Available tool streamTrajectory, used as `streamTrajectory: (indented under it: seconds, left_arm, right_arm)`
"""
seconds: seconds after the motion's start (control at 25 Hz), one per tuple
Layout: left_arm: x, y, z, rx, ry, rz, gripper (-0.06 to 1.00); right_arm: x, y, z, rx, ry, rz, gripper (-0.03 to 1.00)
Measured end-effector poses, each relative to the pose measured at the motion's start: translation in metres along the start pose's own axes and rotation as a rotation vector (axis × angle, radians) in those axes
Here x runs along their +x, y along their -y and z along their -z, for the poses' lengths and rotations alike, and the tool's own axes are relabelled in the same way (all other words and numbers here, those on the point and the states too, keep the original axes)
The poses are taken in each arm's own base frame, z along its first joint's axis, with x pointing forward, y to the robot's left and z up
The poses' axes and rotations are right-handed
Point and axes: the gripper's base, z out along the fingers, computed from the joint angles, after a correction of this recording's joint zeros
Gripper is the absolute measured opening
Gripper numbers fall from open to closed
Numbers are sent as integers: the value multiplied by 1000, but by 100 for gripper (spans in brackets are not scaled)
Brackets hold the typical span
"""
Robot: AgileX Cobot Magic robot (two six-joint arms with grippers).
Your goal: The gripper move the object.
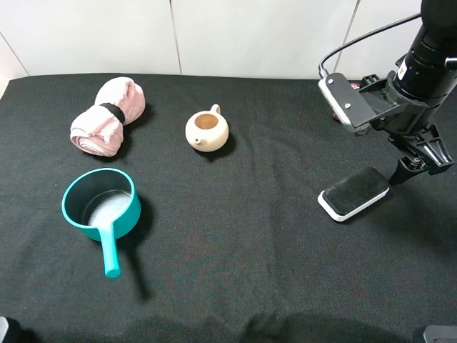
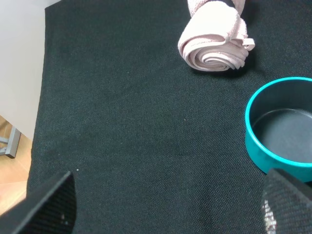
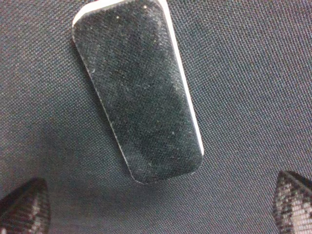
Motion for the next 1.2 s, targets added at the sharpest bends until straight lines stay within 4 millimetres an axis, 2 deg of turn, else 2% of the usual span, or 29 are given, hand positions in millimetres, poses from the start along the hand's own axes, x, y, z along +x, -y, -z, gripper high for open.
streamTrajectory:
  seconds: [1.2]
  left_arm:
    - [0,0,0,0,0,0,83]
  right_arm:
    - [-4,14,-53,-91,-27,35,69]
